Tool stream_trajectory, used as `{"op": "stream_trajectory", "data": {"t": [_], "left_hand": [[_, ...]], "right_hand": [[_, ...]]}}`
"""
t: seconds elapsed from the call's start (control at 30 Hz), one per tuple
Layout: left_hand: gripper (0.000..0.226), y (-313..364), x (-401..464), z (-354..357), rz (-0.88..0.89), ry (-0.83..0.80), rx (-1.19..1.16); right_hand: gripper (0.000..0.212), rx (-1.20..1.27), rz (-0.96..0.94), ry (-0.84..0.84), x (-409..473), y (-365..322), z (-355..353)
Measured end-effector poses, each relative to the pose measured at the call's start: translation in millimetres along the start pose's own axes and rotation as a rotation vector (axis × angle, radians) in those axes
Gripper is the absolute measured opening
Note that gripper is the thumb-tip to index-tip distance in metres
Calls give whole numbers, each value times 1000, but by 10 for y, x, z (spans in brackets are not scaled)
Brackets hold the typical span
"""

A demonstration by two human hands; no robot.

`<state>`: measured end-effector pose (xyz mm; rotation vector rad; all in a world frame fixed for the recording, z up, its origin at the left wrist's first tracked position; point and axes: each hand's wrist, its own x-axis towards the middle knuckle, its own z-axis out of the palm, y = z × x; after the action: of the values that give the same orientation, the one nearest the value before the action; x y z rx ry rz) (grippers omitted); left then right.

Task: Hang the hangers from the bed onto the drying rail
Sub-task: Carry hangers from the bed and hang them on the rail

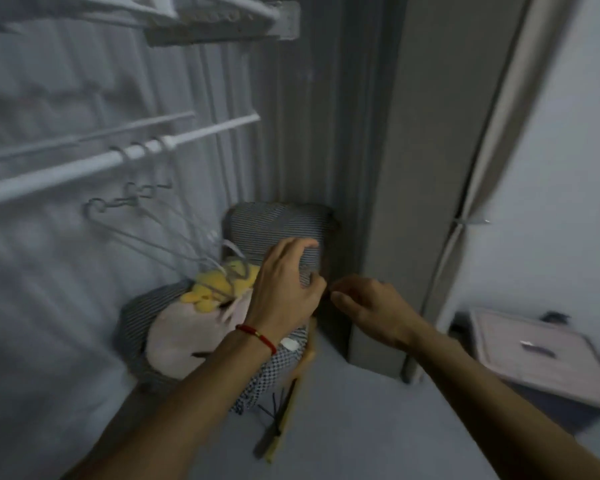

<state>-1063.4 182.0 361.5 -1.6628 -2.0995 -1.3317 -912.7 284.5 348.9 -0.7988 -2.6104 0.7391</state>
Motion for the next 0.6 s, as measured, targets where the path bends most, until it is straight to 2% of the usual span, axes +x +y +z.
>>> {"op": "stream_trajectory", "data": {"t": [0.13,0.2,0.47,0.6], "left_hand": [[46,566,-331,724,-105,-250,-119],[47,955,-527,1108,-109,-340,-106],[50,2915,-1924,2747,19,-710,-153],[51,3880,-2635,3327,185,-954,-157]], "right_hand": [[30,-16,182,54,-806,617,-189],[34,40,286,108,-1326,956,-306],[31,221,718,285,-4081,2406,-494],[33,275,965,403,-5466,2799,-592]]}}
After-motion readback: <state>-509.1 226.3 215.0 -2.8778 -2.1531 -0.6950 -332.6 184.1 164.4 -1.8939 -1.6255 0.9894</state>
